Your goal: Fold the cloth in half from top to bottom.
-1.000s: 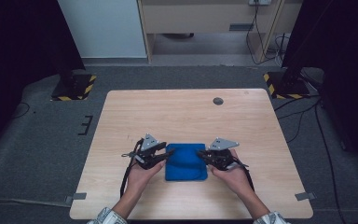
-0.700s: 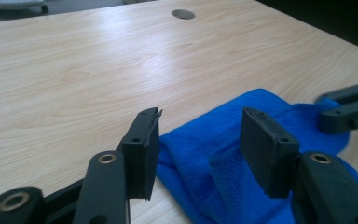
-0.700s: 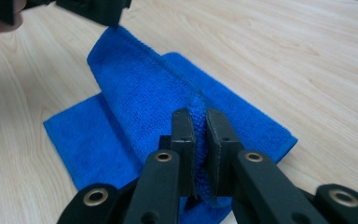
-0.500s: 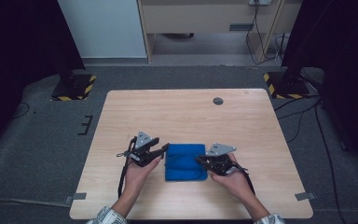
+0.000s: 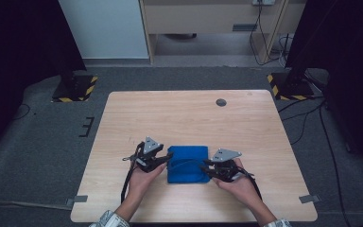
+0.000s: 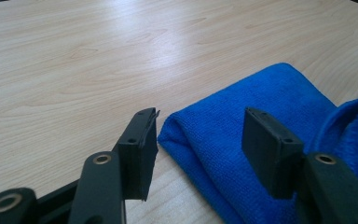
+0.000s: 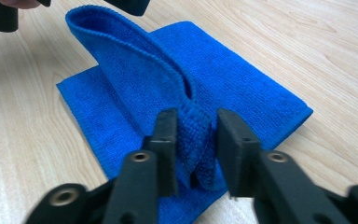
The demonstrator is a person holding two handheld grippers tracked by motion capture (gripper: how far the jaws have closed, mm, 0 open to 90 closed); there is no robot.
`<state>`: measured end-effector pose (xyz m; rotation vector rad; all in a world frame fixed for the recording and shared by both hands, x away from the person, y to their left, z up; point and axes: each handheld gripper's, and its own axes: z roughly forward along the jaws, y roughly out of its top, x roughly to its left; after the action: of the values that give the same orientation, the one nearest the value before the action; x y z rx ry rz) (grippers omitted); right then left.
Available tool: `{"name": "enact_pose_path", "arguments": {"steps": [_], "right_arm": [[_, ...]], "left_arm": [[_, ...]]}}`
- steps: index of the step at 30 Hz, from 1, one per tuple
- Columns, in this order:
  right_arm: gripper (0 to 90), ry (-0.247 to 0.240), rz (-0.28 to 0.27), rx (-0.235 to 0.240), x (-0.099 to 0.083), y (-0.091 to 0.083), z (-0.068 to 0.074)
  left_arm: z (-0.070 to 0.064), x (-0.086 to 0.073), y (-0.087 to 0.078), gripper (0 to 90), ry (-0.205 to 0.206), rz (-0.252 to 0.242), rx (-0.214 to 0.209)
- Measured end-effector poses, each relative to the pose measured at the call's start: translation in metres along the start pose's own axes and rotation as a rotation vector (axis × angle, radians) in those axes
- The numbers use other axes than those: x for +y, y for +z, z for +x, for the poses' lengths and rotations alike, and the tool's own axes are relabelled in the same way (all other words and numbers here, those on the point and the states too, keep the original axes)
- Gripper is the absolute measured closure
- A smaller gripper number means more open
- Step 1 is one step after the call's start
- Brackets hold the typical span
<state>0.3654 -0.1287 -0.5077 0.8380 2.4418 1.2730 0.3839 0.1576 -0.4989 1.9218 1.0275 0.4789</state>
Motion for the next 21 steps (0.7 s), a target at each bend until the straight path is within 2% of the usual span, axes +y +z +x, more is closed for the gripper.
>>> {"name": "enact_pose_path", "arguments": {"steps": [4,9,12,15,16,19,21], "right_arm": [[51.7,0.009,0.0,0.002,0.001,-0.008,0.004],[45.9,0.009,-0.025,-0.001,0.005,-0.016,0.007],[42.7,0.017,-0.046,0.004,0.008,-0.021,0.009],[41.3,0.02,-0.054,-0.012,0.009,-0.021,0.008],[39.5,0.027,-0.058,-0.031,0.009,-0.021,0.006],[36.5,0.057,-0.069,-0.065,0.011,-0.016,0.001],[35.4,0.059,-0.068,-0.075,0.012,-0.014,0.0]], "left_arm": [[-0.004,-0.005,-0.003,45.3,0.015,0.015,0.003],[-0.007,-0.01,-0.004,45.4,0.012,0.033,0.001],[-0.013,-0.011,-0.002,45.2,0.037,0.045,0.0],[-0.015,-0.01,-0.002,44.7,0.055,0.046,0.003],[-0.016,-0.01,-0.002,44.5,0.068,0.045,0.009],[-0.016,-0.011,-0.001,44.2,0.064,0.052,0.01],[-0.016,-0.011,-0.001,44.1,0.064,0.052,0.012]]}}
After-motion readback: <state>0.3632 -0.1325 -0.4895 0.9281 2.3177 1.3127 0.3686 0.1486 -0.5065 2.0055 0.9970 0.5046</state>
